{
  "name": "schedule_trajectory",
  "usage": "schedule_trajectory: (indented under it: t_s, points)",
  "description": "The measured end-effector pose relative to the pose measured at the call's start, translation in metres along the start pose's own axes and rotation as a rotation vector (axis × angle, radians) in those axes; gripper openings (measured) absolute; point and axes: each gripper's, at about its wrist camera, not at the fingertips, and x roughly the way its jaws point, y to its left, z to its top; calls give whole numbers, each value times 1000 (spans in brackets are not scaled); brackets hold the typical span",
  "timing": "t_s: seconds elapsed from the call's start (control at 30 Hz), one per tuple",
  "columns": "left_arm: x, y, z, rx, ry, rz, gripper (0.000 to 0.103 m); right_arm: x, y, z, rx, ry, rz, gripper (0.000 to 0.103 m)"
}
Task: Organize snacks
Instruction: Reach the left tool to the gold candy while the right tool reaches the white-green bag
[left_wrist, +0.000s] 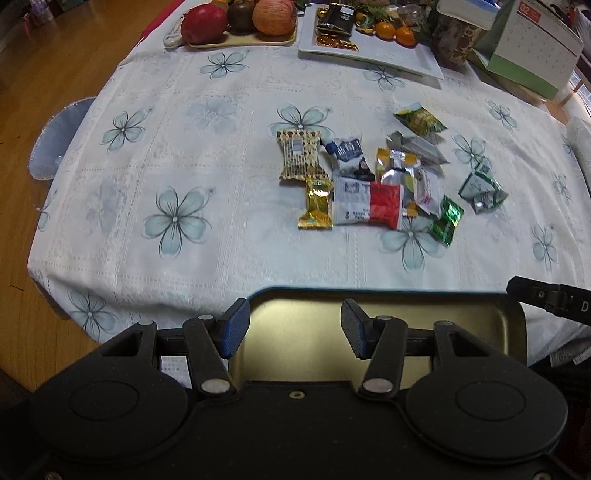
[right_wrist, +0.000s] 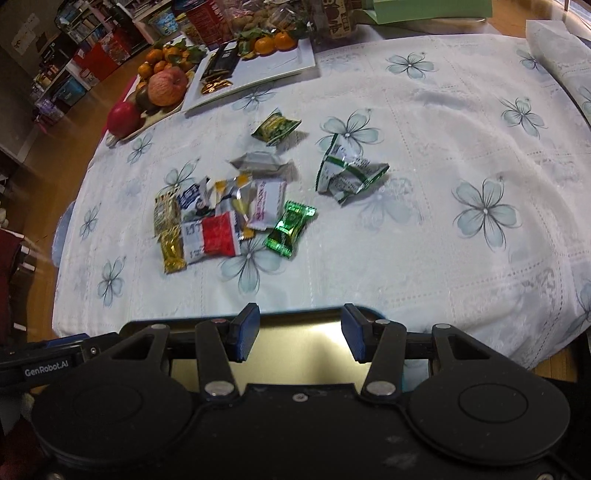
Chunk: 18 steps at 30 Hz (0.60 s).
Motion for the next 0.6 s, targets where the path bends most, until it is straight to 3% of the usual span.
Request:
schedule_trajectory:
  t_s: [0.3,0.6]
  points:
    - [42,2,61,-54,35,5,59,44,-19,77,143,38,-28,53]
    - [73,-5,79,-56,41,-25,59,79,-32,112,246,-4,-38,55]
